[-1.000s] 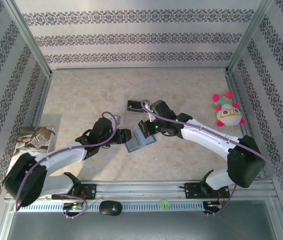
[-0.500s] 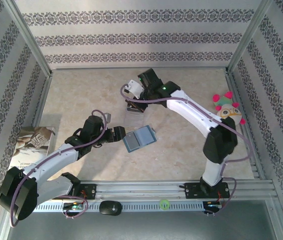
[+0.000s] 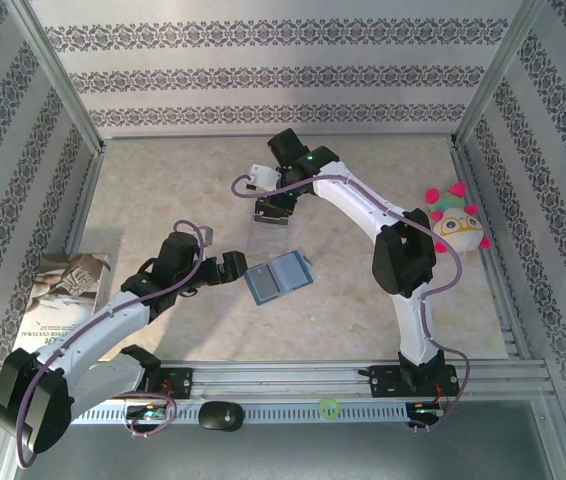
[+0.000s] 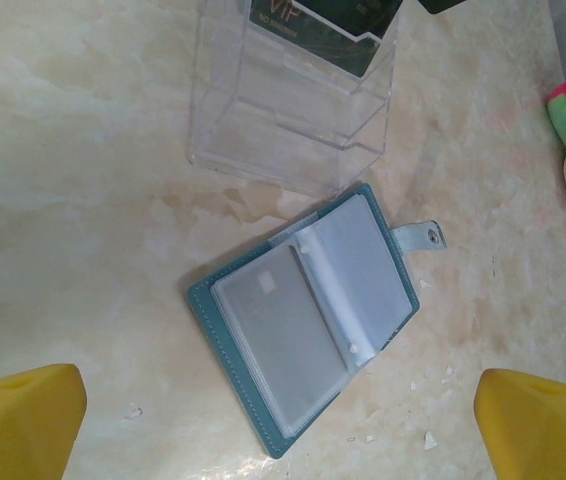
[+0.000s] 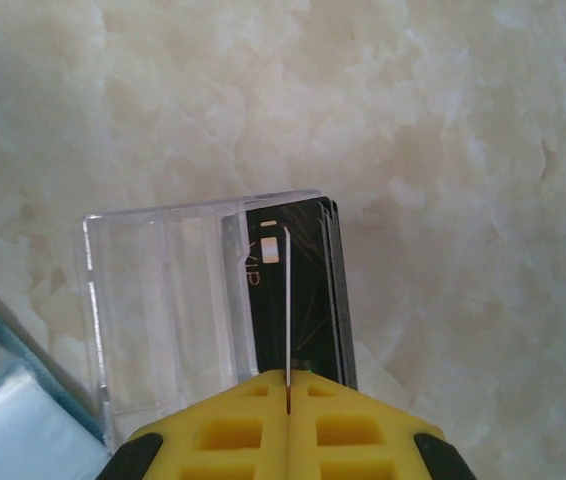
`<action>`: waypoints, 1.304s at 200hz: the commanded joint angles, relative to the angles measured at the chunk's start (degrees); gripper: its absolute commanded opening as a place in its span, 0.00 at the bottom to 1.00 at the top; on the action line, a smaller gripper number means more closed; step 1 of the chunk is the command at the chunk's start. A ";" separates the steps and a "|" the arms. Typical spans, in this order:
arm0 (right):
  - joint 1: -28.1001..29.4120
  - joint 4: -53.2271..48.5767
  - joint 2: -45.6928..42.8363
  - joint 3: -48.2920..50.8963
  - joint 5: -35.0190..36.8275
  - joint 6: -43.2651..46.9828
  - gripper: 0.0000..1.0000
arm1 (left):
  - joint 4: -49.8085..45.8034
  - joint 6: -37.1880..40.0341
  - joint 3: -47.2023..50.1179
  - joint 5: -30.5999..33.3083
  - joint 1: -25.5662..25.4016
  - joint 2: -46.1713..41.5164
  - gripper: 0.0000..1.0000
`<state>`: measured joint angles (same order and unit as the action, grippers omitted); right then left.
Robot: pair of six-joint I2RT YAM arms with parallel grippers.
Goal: Take the credit cards out of the card holder
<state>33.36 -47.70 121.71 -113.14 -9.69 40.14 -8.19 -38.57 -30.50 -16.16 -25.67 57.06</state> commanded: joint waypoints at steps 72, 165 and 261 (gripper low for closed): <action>-1.09 -0.47 4.45 -3.60 -1.91 5.48 0.00 | -3.91 0.77 -0.38 1.15 2.67 0.46 1.00; 0.01 0.30 7.31 -4.40 -1.73 3.72 0.00 | -3.51 1.01 0.02 0.49 3.34 0.70 1.00; 1.59 18.57 -5.34 5.21 -3.87 -11.14 0.42 | 0.40 -0.17 2.57 -0.83 3.51 -0.26 1.00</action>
<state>33.91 -35.31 122.13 -109.19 -10.90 36.38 -10.07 -38.59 -29.12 -16.32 -23.11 57.65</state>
